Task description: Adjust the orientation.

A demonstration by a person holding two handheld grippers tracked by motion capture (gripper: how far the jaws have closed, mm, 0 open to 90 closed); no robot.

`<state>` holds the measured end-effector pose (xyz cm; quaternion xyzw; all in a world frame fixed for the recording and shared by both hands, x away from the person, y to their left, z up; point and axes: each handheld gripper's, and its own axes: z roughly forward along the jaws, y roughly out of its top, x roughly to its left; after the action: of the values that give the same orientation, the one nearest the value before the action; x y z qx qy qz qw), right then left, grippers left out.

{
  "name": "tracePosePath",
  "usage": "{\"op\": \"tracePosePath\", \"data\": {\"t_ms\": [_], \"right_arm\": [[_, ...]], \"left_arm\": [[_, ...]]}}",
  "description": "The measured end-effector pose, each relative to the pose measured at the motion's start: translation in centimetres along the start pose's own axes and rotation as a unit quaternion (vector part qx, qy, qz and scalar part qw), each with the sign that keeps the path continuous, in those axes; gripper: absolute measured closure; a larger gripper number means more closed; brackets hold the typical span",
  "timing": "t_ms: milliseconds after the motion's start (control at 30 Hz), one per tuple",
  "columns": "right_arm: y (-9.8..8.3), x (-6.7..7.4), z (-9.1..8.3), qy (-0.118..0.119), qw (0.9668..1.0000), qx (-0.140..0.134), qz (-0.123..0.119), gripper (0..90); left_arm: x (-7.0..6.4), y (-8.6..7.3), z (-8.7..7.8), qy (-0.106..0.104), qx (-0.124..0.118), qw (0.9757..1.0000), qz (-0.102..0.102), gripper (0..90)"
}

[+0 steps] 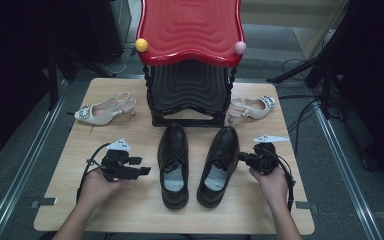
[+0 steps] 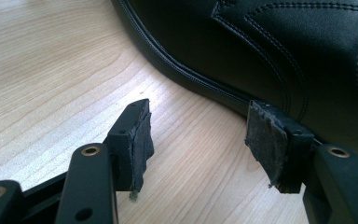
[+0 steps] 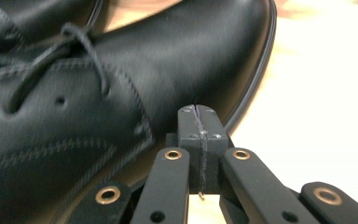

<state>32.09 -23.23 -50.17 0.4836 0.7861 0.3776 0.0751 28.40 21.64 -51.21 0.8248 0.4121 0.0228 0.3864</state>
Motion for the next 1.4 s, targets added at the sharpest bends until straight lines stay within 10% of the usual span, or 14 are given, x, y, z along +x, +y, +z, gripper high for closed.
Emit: {"op": "tracePosePath", "data": {"t_ms": [367,1400], "right_arm": [[-1.8,0.1,0.9,0.018,0.9983,0.054,0.012,90.0],[0.3,2.3,3.4,0.011,0.9989,0.044,-0.010,90.0]], "left_arm": [[-0.1,0.6,0.7,-0.005,0.008,0.9999,0.010,40.7],[-0.6,0.5,1.0,-0.017,0.008,0.9998,0.007,41.0]]}}
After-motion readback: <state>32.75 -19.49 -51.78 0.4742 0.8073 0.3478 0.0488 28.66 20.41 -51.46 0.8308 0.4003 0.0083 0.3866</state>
